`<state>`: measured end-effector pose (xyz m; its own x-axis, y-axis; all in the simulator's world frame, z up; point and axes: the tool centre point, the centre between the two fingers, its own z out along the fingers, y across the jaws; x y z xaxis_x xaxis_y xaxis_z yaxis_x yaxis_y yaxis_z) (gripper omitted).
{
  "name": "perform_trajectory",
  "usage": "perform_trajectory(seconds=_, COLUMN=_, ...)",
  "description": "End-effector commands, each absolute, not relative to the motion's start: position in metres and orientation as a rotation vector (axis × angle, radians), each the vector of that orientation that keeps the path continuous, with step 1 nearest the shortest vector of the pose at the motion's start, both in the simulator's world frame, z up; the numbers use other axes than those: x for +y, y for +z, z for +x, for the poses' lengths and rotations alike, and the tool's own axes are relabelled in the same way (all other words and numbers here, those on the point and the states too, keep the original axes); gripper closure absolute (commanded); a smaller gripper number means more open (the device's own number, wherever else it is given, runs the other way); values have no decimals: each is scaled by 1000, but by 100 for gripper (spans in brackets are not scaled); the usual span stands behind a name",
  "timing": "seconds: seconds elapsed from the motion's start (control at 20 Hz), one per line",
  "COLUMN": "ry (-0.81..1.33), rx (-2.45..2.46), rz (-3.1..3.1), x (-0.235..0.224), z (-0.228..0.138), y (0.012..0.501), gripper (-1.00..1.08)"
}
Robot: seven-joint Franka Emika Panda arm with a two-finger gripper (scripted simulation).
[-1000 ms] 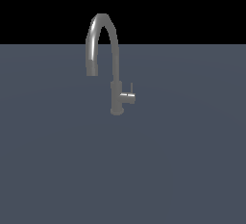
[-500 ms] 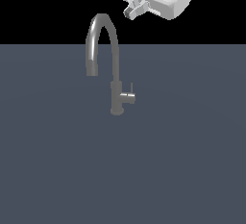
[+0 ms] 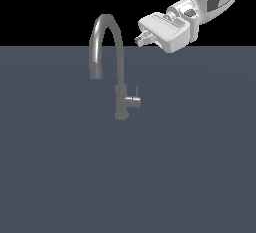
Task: Turn on the faucet by rotating a designated handle.
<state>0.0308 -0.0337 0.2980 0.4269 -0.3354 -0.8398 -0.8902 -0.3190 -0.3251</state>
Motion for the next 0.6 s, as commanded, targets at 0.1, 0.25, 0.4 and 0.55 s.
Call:
perform_trajectory(seconds=0.1, ry=905, rx=1114, rz=-1685, x=-40, z=51, y=266, gripper=108)
perform_trajectory(seconds=0.25, ry=938, rx=1157, rz=-1566, x=-44, z=63, y=242, gripper=108)
perform_trajectory(seconds=0.4, ry=969, rx=1198, rz=-1443, x=-46, z=73, y=218, gripper=108)
perform_trajectory(seconds=0.55, ry=995, rx=1232, rz=-1330, x=-47, z=81, y=195, gripper=108)
